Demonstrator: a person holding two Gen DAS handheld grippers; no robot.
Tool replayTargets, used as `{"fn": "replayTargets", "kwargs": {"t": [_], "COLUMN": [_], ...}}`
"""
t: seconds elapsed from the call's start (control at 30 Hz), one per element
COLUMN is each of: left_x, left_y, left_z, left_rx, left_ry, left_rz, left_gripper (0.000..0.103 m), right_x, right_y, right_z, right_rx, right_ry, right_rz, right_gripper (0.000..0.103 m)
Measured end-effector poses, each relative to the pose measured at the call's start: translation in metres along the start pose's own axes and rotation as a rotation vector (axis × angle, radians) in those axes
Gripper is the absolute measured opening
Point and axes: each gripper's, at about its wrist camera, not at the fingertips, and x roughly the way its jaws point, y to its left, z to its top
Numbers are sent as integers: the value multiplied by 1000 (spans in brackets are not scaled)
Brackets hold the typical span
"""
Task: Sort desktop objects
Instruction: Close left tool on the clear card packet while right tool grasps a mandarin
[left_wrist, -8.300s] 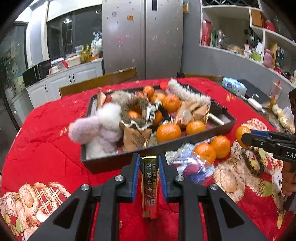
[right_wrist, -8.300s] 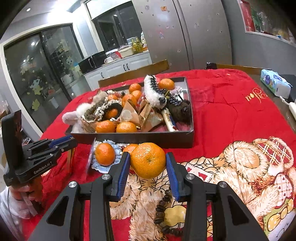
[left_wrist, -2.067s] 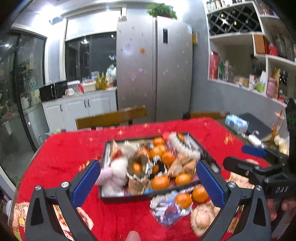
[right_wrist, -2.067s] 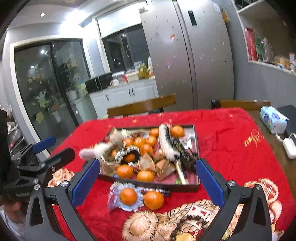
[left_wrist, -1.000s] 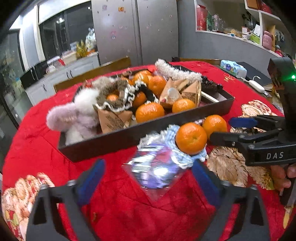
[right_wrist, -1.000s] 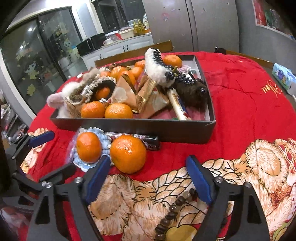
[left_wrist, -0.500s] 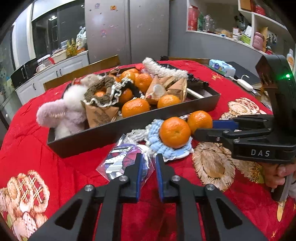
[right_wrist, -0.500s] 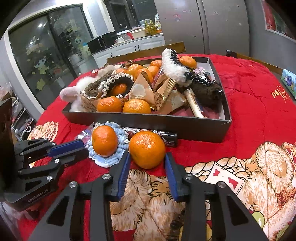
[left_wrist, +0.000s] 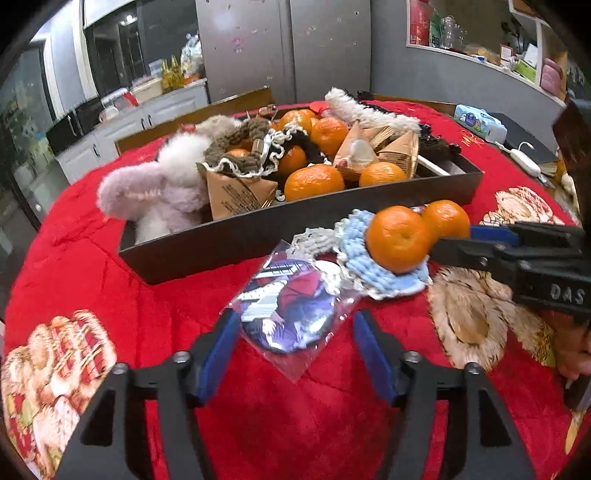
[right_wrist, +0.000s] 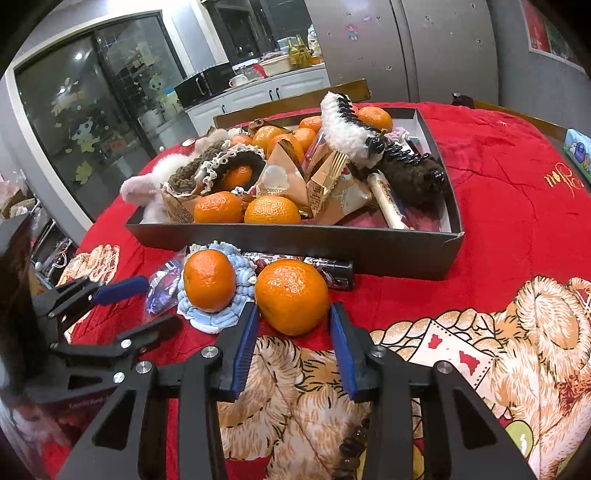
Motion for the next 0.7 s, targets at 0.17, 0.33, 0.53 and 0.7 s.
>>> {"fn": "replayTargets", "kwargs": {"t": [0.17,0.33,0.53,0.7], "left_x": [9,8,0,-13], "left_y": [11,12,14,9], "left_z": [11,9,9,10], "left_rx": [-14,-11,-22,-3], "left_ry": [-8,-24,-53,-111], "left_rz": [-51,-38,-48,-21], "left_gripper": [55,11,7,7], "right_x": [0,1,-1,-3], "right_y": [0,4,6,2], "right_z": [0,-1,-3,-3], "right_rx": [0,-4,-8,12], "right_ry": [0,-2,-8,-14], "right_rz": [1,-1,-5,5], "right_gripper": [37,36,34,34]}}
